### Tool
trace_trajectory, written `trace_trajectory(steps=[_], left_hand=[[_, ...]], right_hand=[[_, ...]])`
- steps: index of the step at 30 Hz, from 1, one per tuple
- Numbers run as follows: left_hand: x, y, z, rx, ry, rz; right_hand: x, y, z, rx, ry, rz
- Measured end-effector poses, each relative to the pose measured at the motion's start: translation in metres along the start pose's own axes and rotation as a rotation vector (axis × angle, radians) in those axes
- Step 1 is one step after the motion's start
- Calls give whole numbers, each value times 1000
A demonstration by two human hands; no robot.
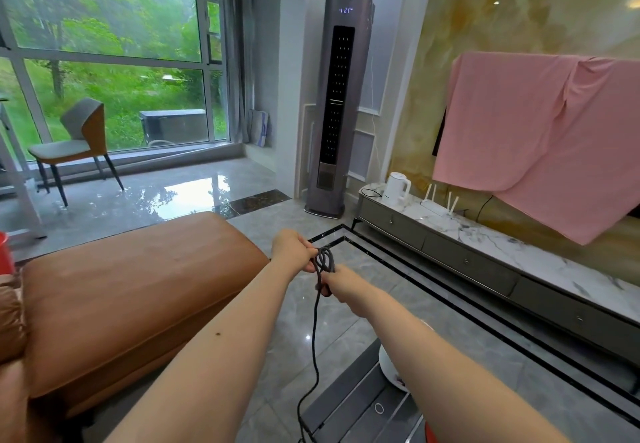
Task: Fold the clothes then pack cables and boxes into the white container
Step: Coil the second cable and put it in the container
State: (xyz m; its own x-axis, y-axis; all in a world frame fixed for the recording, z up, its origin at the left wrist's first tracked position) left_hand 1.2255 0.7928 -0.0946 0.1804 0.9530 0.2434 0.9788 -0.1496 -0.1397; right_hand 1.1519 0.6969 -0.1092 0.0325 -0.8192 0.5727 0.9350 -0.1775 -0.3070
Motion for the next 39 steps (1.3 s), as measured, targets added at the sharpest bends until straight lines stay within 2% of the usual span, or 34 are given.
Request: trace_trajectory(steps=[6,9,14,16,19,20,26,32,39], left_hand=[[-4,1,2,92,-42,-20],[-7,0,5,107,-77,8],[-7,-7,32,146,-192,97],[-10,-16,51,217,-45,193],[-19,-27,78,216,381,429],[-21,-31,85,202,447,462],[-29,-25,98,85,380,320],[-13,-20,80,-3,530,256],[9,-17,41,-101,706,222]], right_hand=[[-4,2,-8,64,8,29],[-4,7,-15,2,19,-56],[-2,2,-21,-68,92,-59],[-2,1,-22,-80,99,-47],[-2,4,-22,-93,152,-32],[-1,4,-21,-92,165,-30],[2,11,-22,-82,154,-46],[1,15,-23,-15,447,-101],[-3,14,-24,-19,208,-84]])
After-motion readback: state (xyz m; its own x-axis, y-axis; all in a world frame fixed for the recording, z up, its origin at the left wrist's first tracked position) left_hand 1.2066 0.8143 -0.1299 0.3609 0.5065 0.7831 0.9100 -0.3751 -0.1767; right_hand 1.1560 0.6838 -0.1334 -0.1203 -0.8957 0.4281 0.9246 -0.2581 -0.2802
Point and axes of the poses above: each hand's wrist, its own y-axis towards the middle knuckle, its own x-axis out of the back of the hand, z = x × y, the point moved 3 cm from there along y, towards the middle knuckle, and after that the axes turned 8 degrees about -y, right-handed, at the moved point
